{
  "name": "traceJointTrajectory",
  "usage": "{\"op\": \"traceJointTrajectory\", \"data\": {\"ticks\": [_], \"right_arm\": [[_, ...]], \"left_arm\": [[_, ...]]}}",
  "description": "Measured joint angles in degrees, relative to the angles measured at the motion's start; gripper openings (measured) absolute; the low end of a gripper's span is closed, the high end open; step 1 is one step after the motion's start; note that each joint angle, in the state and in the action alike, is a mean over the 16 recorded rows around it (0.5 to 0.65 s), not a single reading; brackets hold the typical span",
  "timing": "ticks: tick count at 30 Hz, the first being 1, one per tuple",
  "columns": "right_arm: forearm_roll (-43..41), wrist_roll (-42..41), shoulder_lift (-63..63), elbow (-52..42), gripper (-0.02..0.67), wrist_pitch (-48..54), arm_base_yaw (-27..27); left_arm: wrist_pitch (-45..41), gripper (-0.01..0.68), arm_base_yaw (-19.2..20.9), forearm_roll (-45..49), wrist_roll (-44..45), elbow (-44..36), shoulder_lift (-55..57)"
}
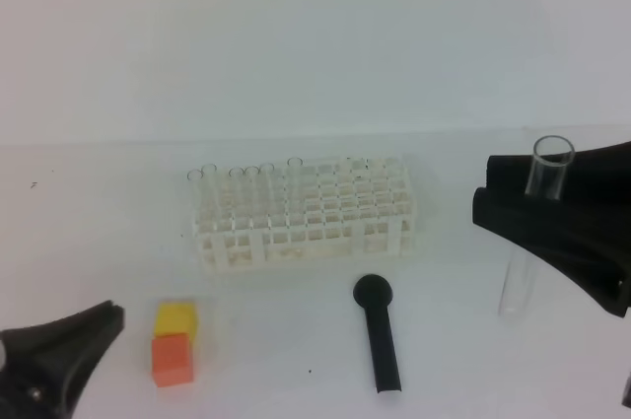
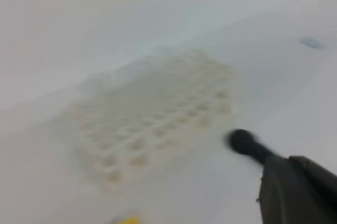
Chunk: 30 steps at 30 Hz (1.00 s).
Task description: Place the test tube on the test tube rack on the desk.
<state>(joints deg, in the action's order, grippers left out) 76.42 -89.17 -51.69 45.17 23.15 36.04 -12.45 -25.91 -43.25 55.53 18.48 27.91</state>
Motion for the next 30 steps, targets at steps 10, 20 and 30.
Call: {"op": "traceJointTrajectory", "data": {"ticks": [10,20,30], "right_arm": [[0.00,2.66,-0.89,-0.02,0.119,2.59,0.00],[0.00,4.54,-6.57,-0.04,0.119,4.94,0.00],[0.00,1.38,-15.37,-0.04,0.119,5.62,0.00]], "left_arm": [[11.52,-0.001,-0.05,8.23,0.00,-13.11,-17.76],[13.97,-0.001,-0.05,4.55,0.00,-18.34,-27.95],[4.14,-0.001,-0.05,-6.18,0.00,-18.56,-28.43]]}}
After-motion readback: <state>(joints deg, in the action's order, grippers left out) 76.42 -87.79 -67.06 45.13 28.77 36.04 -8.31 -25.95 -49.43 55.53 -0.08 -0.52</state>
